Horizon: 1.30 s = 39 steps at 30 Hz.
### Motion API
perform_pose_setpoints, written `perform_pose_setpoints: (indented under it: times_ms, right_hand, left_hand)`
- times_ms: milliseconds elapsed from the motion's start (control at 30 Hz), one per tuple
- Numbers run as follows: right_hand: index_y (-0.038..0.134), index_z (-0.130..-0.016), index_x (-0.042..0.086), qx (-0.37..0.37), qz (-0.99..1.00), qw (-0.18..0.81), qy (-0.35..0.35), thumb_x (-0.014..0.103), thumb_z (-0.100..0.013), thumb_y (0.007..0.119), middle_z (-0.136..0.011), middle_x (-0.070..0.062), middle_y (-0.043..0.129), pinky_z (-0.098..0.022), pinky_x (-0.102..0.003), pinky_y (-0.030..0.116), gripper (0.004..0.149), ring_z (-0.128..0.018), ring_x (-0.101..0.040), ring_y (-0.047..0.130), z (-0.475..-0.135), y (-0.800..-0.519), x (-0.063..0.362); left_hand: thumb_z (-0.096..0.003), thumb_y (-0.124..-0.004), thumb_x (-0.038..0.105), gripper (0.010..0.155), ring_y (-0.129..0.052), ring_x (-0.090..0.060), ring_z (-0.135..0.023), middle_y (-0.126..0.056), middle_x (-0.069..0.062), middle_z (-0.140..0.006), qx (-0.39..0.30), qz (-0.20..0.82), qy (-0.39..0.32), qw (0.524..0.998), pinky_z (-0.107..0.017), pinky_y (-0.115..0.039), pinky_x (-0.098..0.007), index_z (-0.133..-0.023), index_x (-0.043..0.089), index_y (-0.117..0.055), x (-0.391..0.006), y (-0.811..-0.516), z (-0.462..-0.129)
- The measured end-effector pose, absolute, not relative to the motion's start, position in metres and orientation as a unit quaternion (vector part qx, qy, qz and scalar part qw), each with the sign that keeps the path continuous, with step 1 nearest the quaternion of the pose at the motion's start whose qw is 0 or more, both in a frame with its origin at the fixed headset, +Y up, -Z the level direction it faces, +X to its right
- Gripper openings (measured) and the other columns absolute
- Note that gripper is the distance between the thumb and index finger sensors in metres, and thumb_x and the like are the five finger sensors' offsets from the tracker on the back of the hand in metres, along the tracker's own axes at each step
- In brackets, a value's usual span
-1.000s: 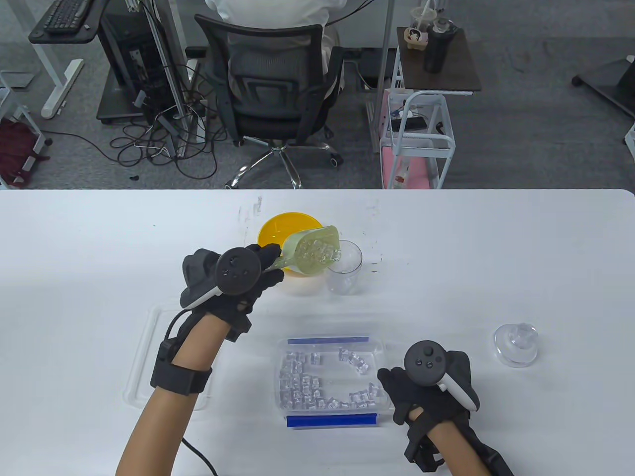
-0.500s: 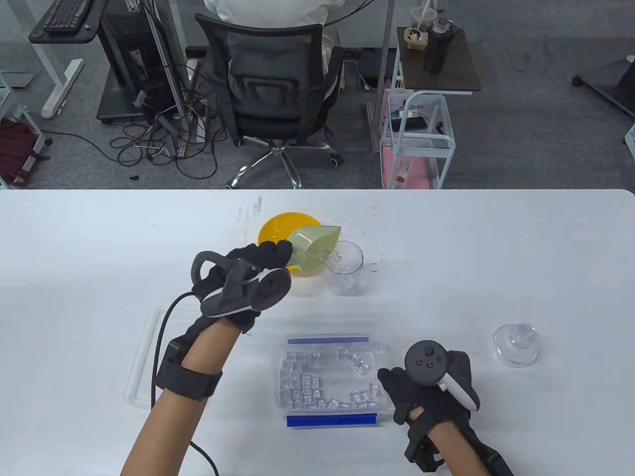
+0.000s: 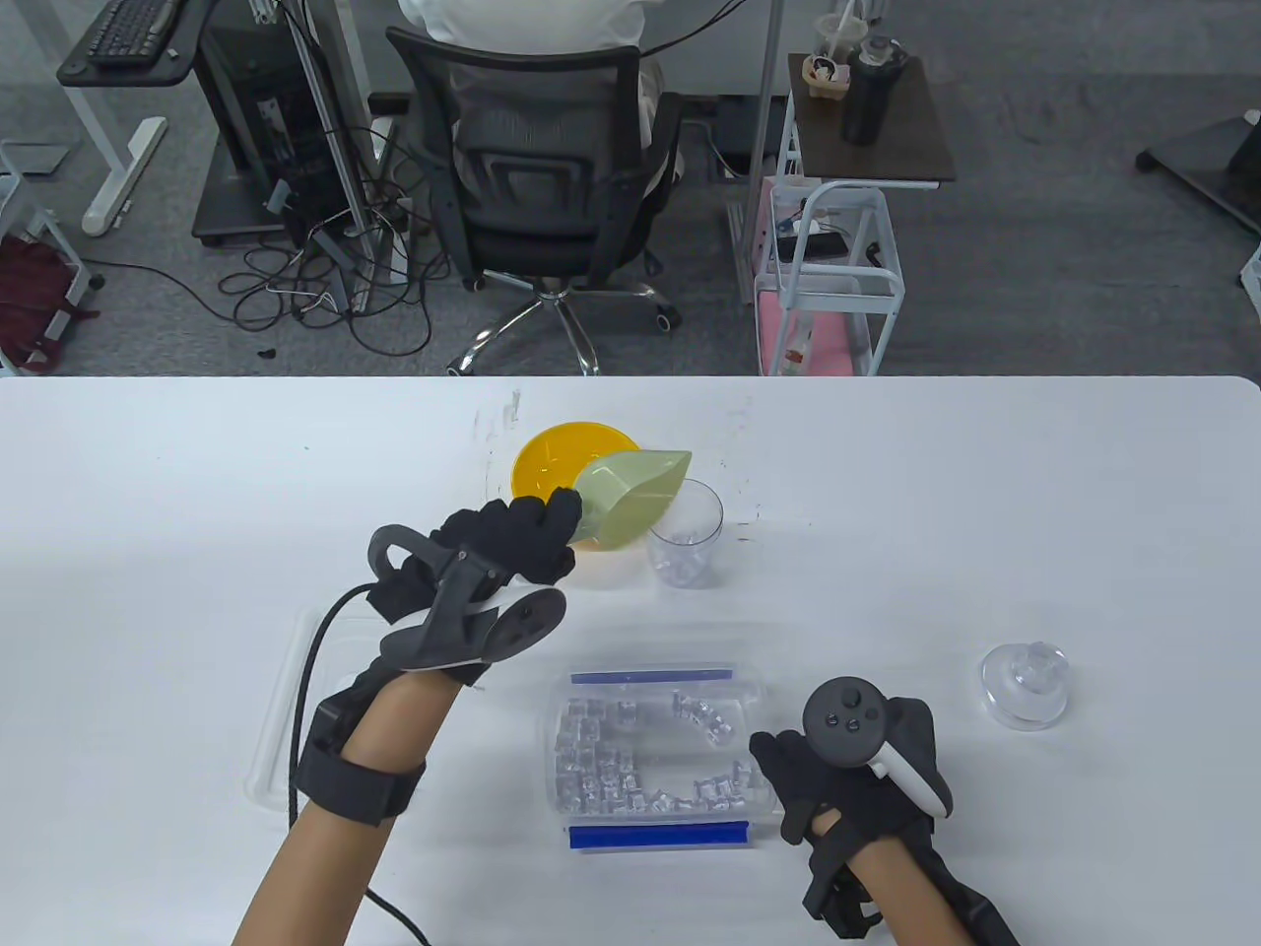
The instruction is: Shake ice in a plastic shaker with both hands
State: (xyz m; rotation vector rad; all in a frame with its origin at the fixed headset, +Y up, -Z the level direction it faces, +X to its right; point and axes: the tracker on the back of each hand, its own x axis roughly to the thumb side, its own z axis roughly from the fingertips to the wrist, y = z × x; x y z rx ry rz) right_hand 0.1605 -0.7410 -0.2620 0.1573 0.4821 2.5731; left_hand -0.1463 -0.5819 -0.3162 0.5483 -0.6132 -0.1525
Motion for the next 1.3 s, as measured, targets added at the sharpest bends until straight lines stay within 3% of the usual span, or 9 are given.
perform_pose_setpoints:
  times_ms: [133,300,433,600,867,1100,1300]
  right_hand:
    - [0.076,-0.083,-0.01,0.054,0.95,0.252,0.176,0.054,-0.018,0.078,-0.056,-0.027,0.096,-0.011,-0.038,0.088,0.092,-0.028,-0.04,0.101,-0.262,-0.741,0.16]
    - [0.08,-0.079,-0.009,0.035,0.951,0.253,0.174,0.053,-0.019,0.081,-0.052,-0.024,0.098,-0.008,-0.035,0.088,0.087,-0.024,-0.037,0.102,-0.261,-0.741,0.159]
    - [0.084,-0.074,-0.008,0.022,0.946,0.266,0.186,0.053,-0.019,0.082,-0.046,-0.021,0.1,-0.004,-0.031,0.087,0.082,-0.019,-0.032,0.103,-0.261,-0.742,0.16]
    - [0.088,-0.067,-0.008,0.017,0.946,0.264,0.185,0.051,-0.019,0.084,-0.038,-0.017,0.102,0.002,-0.027,0.087,0.076,-0.011,-0.027,0.103,-0.261,-0.742,0.16]
    - [0.09,-0.062,-0.007,0.021,0.941,0.272,0.201,0.052,-0.018,0.085,-0.032,-0.014,0.102,0.006,-0.025,0.085,0.073,-0.006,-0.023,0.103,-0.263,-0.744,0.162]
    - [0.091,-0.06,-0.006,0.021,0.939,0.277,0.204,0.052,-0.018,0.084,-0.03,-0.013,0.102,0.007,-0.024,0.084,0.073,-0.005,-0.022,0.102,-0.263,-0.745,0.162]
    - [0.091,-0.06,-0.006,0.022,0.937,0.282,0.207,0.053,-0.018,0.084,-0.03,-0.013,0.102,0.007,-0.024,0.084,0.073,-0.005,-0.022,0.102,-0.264,-0.745,0.163]
  left_hand:
    - [-0.0387,-0.084,0.058,0.057,-0.096,-0.005,-0.015,-0.1,0.002,-0.045,0.241,-0.052,-0.363,0.899,-0.01,-0.083,-0.018,-0.082,0.022,-0.096,-0.142,-0.583,-0.277]
    - [-0.039,-0.084,0.058,0.057,-0.095,-0.004,-0.011,-0.102,0.001,-0.043,0.169,-0.032,-0.355,0.919,-0.006,-0.082,-0.017,-0.079,0.02,-0.099,-0.139,-0.591,-0.249]
    - [-0.0399,-0.085,0.056,0.056,-0.095,-0.005,-0.01,-0.103,-0.001,-0.041,0.092,-0.018,-0.335,0.938,-0.005,-0.082,-0.017,-0.078,0.018,-0.1,-0.137,-0.602,-0.242]
    - [-0.0403,-0.085,0.056,0.056,-0.095,-0.005,-0.009,-0.103,0.0,-0.041,0.042,-0.047,-0.302,0.951,-0.004,-0.082,-0.017,-0.078,0.017,-0.1,-0.129,-0.621,-0.243]
    - [-0.0406,-0.085,0.054,0.056,-0.095,-0.007,-0.011,-0.103,-0.002,-0.043,-0.041,0.027,-0.335,0.941,-0.006,-0.082,-0.019,-0.08,0.016,-0.099,-0.123,-0.636,-0.258]
    - [-0.0407,-0.085,0.054,0.056,-0.095,-0.007,-0.011,-0.103,-0.001,-0.043,-0.041,0.058,-0.336,0.939,-0.006,-0.082,-0.019,-0.08,0.015,-0.098,-0.131,-0.643,-0.266]
    - [-0.0399,-0.087,0.055,0.056,-0.096,-0.007,-0.011,-0.103,-0.002,-0.041,-0.013,0.049,-0.327,0.944,-0.006,-0.083,-0.019,-0.078,0.016,-0.1,-0.151,-0.62,-0.254]
